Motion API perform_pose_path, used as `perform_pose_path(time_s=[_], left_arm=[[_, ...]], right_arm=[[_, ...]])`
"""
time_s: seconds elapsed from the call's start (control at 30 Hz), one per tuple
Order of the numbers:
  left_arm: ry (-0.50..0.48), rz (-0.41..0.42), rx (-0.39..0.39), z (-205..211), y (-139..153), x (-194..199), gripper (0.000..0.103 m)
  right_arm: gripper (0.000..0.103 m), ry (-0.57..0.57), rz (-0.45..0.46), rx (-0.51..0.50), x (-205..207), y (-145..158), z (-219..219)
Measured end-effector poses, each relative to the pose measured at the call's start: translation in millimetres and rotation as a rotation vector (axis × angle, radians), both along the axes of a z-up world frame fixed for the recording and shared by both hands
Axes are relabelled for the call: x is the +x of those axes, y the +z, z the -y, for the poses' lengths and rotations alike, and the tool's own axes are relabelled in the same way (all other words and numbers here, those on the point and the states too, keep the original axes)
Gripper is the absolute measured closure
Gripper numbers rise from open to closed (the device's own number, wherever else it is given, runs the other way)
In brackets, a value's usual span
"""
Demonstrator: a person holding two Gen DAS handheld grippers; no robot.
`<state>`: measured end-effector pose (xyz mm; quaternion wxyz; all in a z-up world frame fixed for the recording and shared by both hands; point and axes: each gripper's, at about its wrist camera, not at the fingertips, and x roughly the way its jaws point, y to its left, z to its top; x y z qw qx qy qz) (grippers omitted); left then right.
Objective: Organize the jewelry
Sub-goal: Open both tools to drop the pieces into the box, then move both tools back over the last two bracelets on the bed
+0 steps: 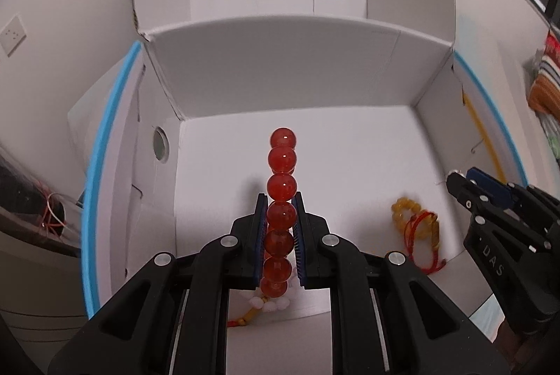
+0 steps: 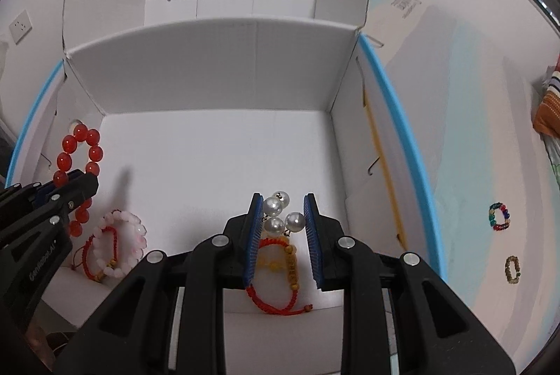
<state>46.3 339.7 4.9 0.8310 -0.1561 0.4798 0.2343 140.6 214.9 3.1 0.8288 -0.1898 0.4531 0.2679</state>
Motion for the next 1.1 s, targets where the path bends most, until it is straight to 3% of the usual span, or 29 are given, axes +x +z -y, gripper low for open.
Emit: perform_pose_path(time_s=[0.43, 0.53, 0.63, 0.7, 0.93, 1.1], left_arm=[[-0.004, -0.042, 0.006, -0.1, -8.7, -1.2, 0.085], [0.003, -0.043, 0.002, -1.2, -8.6, -1.0, 0.077], [0.016, -0.026, 0.016, -1.7, -3.3, -4.0, 0.058], [0.042, -0.016, 0.062, -2.3, 3.1, -8.3, 0.047], [0.074, 0.031, 0.103, -4.4, 18.9, -16.4, 0.026], [0.089, 0.061, 0.115, -4.4, 25.5, -16.2, 0.015]], right_arm=[[0.079, 0.008, -0.06, -0.049, 2.0, -20.5, -13.1], [0.075, 0.012, -0.061, -0.049, 2.5, -22.2, -15.0], [0.058, 0.017, -0.056, -0.036, 0.7, -20.6, -14.8], [0.053, 0.02, -0.047, -0.023, -0.8, -17.7, -13.7], [0.032, 0.027, -0.018, 0.021, -7.5, -0.4, -8.9], [0.024, 0.022, 0.019, 0.047, -11.8, 11.1, -2.6]])
